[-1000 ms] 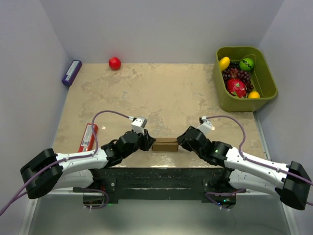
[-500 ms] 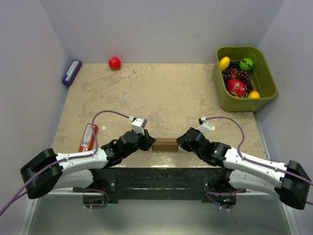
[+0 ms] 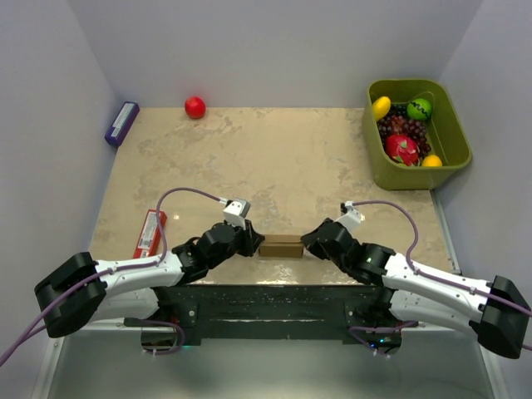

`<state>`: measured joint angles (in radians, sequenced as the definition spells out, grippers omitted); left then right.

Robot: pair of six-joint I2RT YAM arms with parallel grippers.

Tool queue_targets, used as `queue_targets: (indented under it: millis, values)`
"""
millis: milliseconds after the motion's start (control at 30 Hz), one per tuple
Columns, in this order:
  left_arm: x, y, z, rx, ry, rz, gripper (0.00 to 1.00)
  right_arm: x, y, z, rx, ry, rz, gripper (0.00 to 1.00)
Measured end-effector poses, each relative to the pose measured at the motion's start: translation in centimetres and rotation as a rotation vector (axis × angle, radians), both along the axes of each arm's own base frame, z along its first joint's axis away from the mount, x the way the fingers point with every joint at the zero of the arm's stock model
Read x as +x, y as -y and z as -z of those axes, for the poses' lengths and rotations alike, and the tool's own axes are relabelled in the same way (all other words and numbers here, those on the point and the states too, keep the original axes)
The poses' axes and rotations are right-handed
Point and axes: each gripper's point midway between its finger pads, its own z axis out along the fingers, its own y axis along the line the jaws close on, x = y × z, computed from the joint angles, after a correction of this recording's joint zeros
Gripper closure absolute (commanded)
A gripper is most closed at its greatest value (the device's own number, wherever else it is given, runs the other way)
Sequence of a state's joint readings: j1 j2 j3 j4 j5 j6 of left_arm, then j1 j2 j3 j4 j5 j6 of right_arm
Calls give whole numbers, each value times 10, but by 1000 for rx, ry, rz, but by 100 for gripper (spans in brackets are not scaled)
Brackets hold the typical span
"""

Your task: Fold the paper box

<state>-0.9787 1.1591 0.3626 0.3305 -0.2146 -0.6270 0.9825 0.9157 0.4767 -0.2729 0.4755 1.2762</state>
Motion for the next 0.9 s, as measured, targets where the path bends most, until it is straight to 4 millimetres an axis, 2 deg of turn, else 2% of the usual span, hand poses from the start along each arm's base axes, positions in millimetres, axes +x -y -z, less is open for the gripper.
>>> queue_targets:
  millis: [300,433,467,600,700,900]
  values:
    - [-1,1,0,-1,0,6,84,-5,3,2,-47,-40,-9,98]
    - [-2,2,0,-2,-2,11,84,-8,5,3,-74,-67,-18,94]
    - [-3,2,0,-3,-2,13,84,-9,6,3,-84,-74,-19,92]
    - [-4,3,0,-6,-5,21,84,-12,9,0,-127,-96,-31,70]
    - [-5,4,-1,-8,-7,29,85,-15,15,-1,-187,-116,-48,62]
    - [-6,5,0,-8,-7,33,85,-16,22,-4,-277,-146,-93,58]
